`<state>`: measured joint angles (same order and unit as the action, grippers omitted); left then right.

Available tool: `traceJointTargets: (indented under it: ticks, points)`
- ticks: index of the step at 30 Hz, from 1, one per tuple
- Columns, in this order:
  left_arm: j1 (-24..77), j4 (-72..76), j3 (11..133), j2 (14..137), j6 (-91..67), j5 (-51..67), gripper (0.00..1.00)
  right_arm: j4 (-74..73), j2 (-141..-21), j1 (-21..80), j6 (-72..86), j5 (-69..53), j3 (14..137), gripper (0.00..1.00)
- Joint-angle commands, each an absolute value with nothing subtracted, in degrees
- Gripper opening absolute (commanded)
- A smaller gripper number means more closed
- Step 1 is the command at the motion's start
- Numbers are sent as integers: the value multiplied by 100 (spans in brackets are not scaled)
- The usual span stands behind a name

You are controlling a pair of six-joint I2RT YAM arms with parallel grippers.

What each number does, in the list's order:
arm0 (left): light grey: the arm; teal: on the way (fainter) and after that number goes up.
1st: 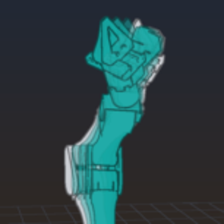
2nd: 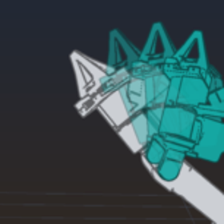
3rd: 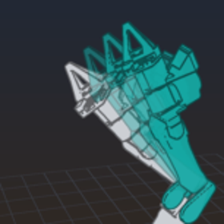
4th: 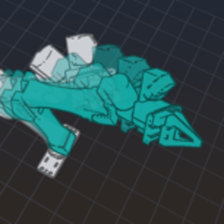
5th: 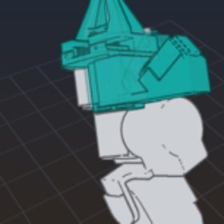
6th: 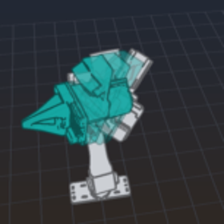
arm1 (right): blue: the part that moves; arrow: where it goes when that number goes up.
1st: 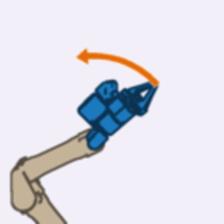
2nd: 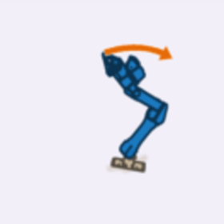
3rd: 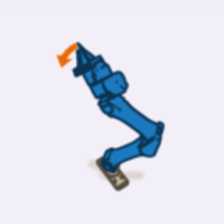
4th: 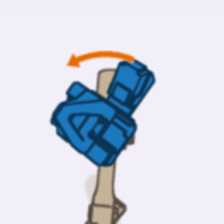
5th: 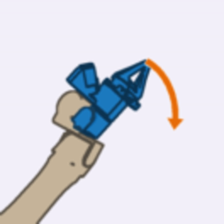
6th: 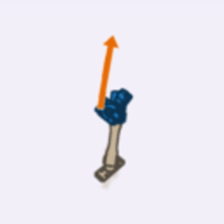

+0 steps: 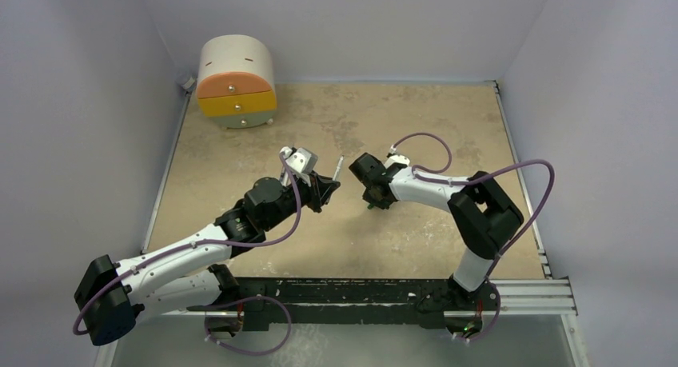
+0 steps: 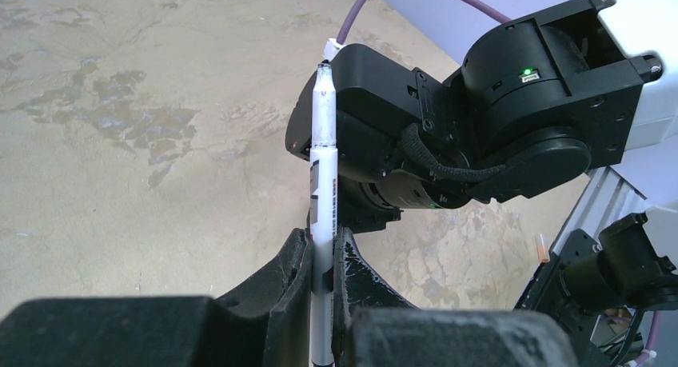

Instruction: Insert the pens into the pen caps

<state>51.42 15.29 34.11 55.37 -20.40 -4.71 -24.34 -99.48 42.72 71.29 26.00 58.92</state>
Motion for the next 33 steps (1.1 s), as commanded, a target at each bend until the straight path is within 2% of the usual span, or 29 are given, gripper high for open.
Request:
traceJointTargets:
  ticks: [1,2,5,10,17,25,33]
  points:
    - [5155,1776,3432,5454,-2044,-417,0,-2474,-10215,4271,6886,2488,5872,17]
    - [5159,1778,3421,5463,-2040,-427,0,-2489,-10266,4271,6832,2493,5883,10]
    - [5159,1774,3420,5480,-2039,-424,0,-2513,-10357,4272,6818,2509,5888,0]
    - [5159,1779,3404,5469,-2039,-444,0,-2069,-9836,4269,6734,2524,5606,0]
    - [5159,1981,3394,5566,-2161,-247,0,-928,-7706,4201,5957,2769,4671,0]
    - [5201,2938,3357,6053,-2451,1188,0,-205,-5915,4026,4943,2587,4477,0]
    - [5229,4175,3090,6366,-3095,1369,0,708,-4447,4018,4259,1952,4415,0]
